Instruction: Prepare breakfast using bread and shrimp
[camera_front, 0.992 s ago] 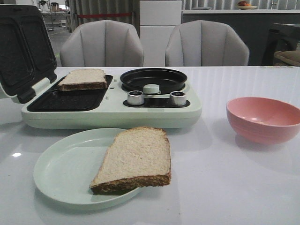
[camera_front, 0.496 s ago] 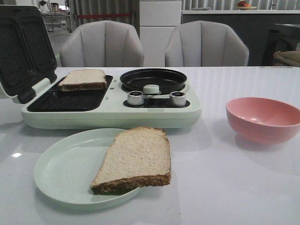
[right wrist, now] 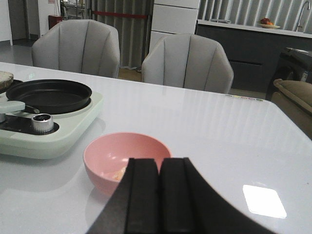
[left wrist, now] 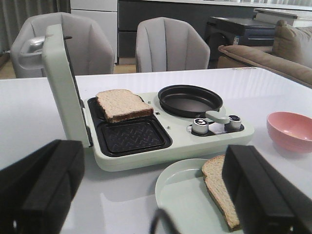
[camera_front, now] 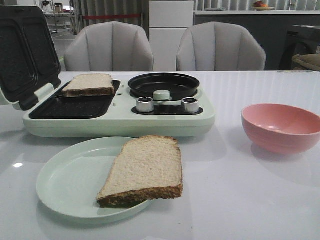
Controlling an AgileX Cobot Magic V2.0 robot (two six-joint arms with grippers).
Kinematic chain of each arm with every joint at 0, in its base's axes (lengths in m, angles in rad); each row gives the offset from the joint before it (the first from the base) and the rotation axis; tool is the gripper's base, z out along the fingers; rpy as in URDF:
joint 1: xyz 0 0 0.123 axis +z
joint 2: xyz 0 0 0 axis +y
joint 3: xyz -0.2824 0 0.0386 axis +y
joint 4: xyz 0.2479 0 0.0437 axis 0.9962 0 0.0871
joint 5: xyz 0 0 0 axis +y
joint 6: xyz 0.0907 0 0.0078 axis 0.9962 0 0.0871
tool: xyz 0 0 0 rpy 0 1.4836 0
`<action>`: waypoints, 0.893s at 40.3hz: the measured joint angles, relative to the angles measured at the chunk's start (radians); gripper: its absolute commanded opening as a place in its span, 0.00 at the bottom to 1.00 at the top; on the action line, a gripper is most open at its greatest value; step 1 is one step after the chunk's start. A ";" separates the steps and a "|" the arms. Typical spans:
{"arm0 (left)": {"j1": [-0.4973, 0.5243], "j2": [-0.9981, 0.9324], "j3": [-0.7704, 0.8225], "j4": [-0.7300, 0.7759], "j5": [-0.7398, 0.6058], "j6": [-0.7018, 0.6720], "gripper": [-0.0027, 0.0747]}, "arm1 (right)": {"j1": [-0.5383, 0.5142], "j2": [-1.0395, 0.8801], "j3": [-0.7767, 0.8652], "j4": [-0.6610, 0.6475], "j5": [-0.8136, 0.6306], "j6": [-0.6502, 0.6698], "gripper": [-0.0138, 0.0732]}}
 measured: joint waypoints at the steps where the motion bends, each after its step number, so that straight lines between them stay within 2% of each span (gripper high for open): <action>1: 0.000 0.000 0.000 -0.002 -0.005 0.000 0.85 | 0.000 0.000 0.000 0.000 -0.018 0.000 0.12; 5: 0.000 0.000 0.002 -0.002 -0.012 0.000 0.85 | 0.000 0.000 0.000 0.000 -0.126 0.000 0.12; 7: 0.000 0.000 0.002 0.000 -0.013 0.000 0.85 | 0.000 0.000 -0.018 0.000 -0.131 0.000 0.12; 12: 0.000 0.000 0.002 0.002 -0.017 0.000 0.85 | 0.000 0.047 -0.136 0.000 -0.036 0.000 0.12; 16: 0.000 0.000 0.002 0.002 -0.022 0.000 0.85 | 0.000 0.134 -0.236 0.000 0.102 -0.002 0.12; 20: 0.000 0.000 0.002 0.004 -0.023 0.000 0.85 | 0.000 0.203 -0.285 0.000 0.181 -0.002 0.12; 36: 0.000 0.000 0.004 0.005 -0.029 0.000 0.85 | 0.000 0.240 -0.294 0.000 0.203 -0.002 0.12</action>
